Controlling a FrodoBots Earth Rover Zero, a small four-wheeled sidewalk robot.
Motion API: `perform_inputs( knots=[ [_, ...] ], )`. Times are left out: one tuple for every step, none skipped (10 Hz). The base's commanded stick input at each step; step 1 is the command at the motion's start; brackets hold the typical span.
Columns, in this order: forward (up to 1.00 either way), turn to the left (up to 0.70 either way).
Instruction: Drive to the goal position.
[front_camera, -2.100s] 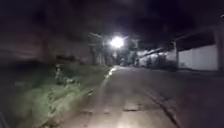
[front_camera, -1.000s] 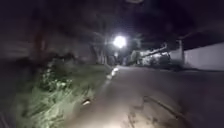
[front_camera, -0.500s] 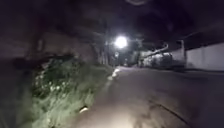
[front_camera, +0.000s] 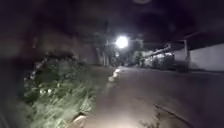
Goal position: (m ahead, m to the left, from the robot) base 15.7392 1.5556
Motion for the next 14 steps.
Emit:
perform_inputs(
  knots=[
    [0.50, 0.00],
    [0.50, 0.00],
    [0.50, 0.00],
    [0.50, 0.00],
    [0.50, 0.00],
    [0.50, 0.00],
    [0.50, 0.00],
    [0.50, 0.00],
    [0.50, 0.00],
    [0.50, 0.00],
    [0.50, 0.00],
    [0.50, 0.00],
    [0.50, 0.00],
    [0.50, -0.01]
  ],
)
